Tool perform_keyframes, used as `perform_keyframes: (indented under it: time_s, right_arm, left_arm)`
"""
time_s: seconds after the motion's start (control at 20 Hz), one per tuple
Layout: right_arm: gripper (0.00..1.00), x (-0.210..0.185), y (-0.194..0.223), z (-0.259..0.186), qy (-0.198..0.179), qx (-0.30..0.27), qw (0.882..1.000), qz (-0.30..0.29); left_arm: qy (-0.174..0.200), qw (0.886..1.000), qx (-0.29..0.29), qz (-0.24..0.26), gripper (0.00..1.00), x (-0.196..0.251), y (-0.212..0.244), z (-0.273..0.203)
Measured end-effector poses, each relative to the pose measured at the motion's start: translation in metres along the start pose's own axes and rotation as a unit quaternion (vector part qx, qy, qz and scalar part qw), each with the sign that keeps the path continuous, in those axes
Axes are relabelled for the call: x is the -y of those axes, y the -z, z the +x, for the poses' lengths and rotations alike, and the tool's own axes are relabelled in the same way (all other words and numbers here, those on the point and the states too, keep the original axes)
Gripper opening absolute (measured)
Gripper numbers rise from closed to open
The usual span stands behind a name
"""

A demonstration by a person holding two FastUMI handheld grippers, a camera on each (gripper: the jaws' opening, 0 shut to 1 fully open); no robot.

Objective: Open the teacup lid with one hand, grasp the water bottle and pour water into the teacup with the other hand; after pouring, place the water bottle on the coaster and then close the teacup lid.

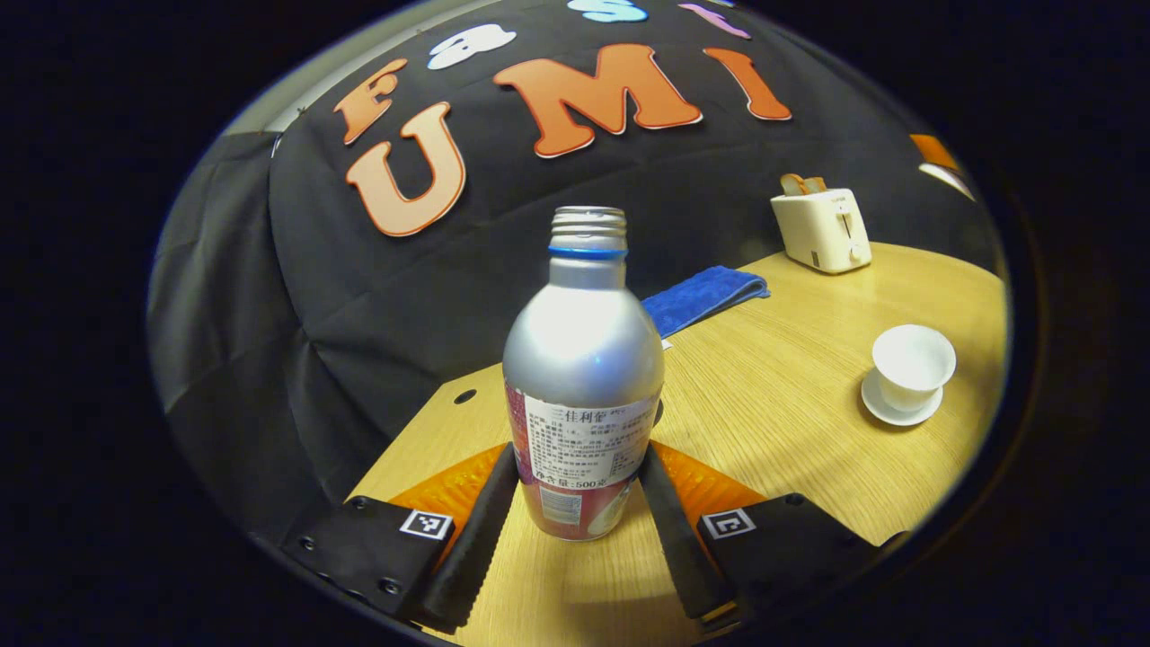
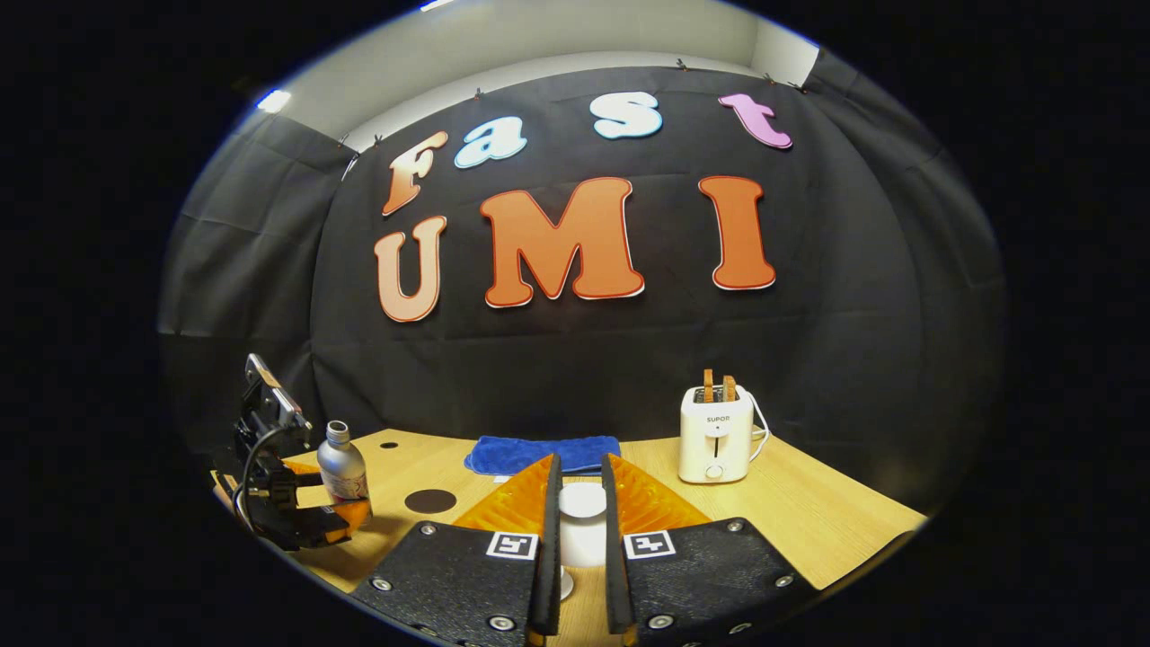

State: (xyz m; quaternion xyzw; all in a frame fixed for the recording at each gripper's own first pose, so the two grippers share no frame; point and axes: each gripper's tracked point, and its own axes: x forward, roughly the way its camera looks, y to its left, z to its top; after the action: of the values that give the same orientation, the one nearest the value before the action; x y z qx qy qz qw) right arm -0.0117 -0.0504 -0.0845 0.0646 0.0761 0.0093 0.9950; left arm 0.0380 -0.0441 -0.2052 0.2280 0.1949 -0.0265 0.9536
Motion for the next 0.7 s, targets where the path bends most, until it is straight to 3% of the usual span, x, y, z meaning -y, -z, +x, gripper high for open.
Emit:
perform_keyframes:
  time_s: [0.35, 0.55, 0.7]
  right_arm:
    - [0.2, 0.017, -0.001, -0.012, 0.014, 0.0, 1.0, -0.01]
    - [0.2, 0.026, -0.002, -0.017, 0.022, 0.0, 1.0, -0.006]
    - [0.2, 0.032, -0.002, -0.022, 0.029, -0.002, 1.0, -0.008]
  left_arm:
    - [0.025, 0.992, 0.022, 0.124, 0.86, 0.033, -0.018, -0.004]
    - [0.033, 0.979, 0.035, 0.2, 0.84, 0.054, -0.022, -0.001]
    - [0.032, 0.961, 0.049, 0.27, 0.84, 0.062, -0.024, -0.006]
